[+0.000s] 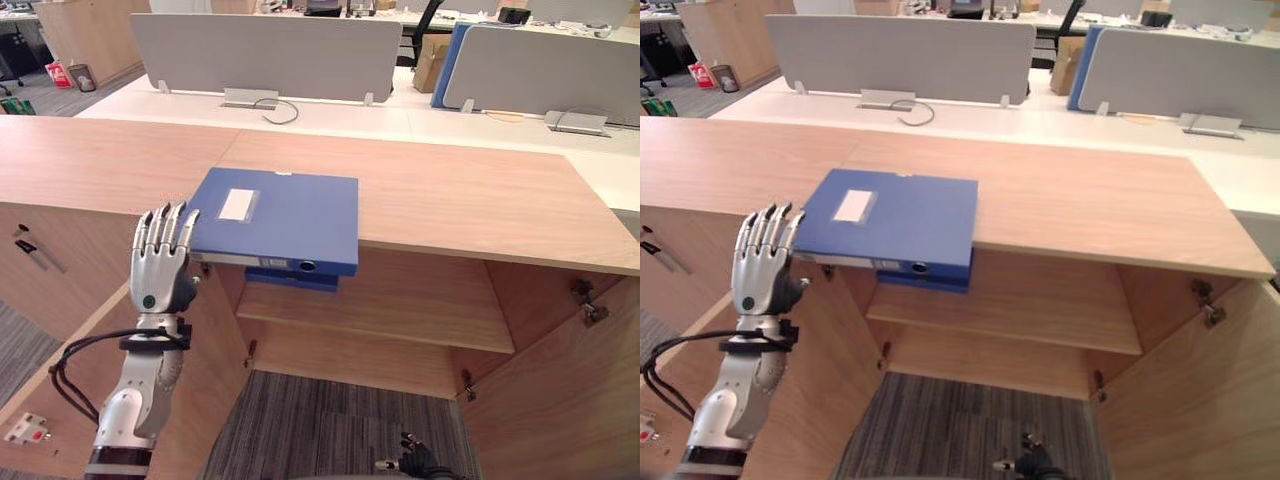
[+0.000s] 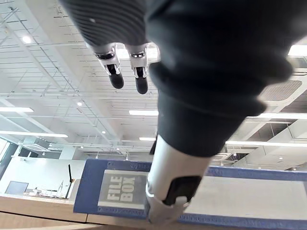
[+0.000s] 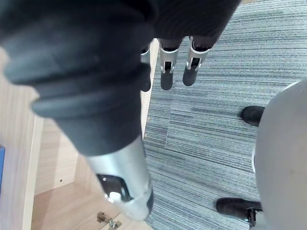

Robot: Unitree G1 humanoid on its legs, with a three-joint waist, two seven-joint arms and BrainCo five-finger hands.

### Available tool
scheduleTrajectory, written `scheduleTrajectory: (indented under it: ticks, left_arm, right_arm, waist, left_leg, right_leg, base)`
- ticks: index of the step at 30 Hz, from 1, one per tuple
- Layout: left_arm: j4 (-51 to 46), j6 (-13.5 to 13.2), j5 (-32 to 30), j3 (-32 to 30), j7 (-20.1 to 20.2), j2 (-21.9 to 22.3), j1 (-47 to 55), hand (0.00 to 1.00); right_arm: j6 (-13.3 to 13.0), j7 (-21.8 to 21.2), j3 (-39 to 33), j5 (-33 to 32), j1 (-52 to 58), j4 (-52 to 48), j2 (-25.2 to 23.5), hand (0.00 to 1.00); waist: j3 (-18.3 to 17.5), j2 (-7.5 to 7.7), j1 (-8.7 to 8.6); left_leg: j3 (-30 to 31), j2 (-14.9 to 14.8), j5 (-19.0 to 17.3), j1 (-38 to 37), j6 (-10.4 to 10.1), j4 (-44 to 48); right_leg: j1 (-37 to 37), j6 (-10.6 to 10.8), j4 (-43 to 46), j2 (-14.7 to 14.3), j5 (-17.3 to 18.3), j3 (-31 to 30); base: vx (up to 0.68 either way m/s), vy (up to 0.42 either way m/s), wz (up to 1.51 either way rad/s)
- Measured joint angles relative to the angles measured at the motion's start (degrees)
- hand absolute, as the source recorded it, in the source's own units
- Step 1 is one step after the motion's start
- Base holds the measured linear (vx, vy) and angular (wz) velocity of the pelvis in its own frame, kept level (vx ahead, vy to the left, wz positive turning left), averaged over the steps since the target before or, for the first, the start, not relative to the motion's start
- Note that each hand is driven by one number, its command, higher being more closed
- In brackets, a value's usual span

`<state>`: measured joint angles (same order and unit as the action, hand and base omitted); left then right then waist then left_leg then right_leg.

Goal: Walk over to the cabinet, pick up the folder, carry it to the office cabinet, place the folder inside the office cabinet, then close the office cabinet door

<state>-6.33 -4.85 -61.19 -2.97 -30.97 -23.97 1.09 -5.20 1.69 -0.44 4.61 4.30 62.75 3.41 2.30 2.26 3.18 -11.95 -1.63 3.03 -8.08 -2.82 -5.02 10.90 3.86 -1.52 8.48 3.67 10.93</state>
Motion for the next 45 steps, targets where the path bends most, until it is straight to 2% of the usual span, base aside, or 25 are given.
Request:
scheduleTrajectory:
  ticks: [6,32,33,45]
  left_arm:
    - [1.8,0.9,0.3,0.7,0.0,0.0,-2.4,0.00]
    - [14.6,1.6,3.5,6.4,1.8,2.7,-11.6,0.00]
    - [16.0,1.7,3.7,6.4,1.9,2.7,-12.4,1.00]
    - [19.5,2.6,4.5,6.3,2.2,2.6,-16.4,1.00]
  right_arm:
    - [0.0,0.0,0.0,0.1,-0.1,0.0,0.0,0.00]
    - [-0.1,-0.3,-0.5,1.1,-0.3,-0.3,1.0,0.00]
    - [-0.1,-0.3,-0.5,1.1,-0.3,-0.3,1.0,0.00]
    - [-0.1,-0.2,-0.7,1.1,-0.2,-0.8,1.1,0.00]
  waist:
    - [-0.2,-0.13,-0.52]
    - [-0.9,-0.33,-2.91]
    - [-0.9,-0.34,-2.97]
    - [-0.8,-0.58,-3.69]
  left_leg:
    - [-0.1,-0.3,0.1,0.0,-0.1,0.0]
    - [-1.1,-0.7,0.2,0.3,-0.2,0.0]
    - [-1.1,-0.7,0.2,0.2,-0.2,0.0]
    - [-1.2,-0.7,0.2,0.2,-0.2,0.0]
  right_leg:
    - [-0.1,-0.2,0.0,-0.3,-0.1,-0.2]
    - [-1.7,-0.4,-0.1,-0.7,-1.2,-2.7]
    - [-1.8,-0.3,-0.1,-0.7,-1.2,-2.8]
    - [-2.0,-0.2,-0.1,-0.7,-1.5,-3.5]
  base:
    - [-0.04,-0.008,-0.01]
    - [-0.03,-0.001,-0.05]
    - [-0.03,-0.003,-0.04]
    - [-0.01,0.000,-0.02]
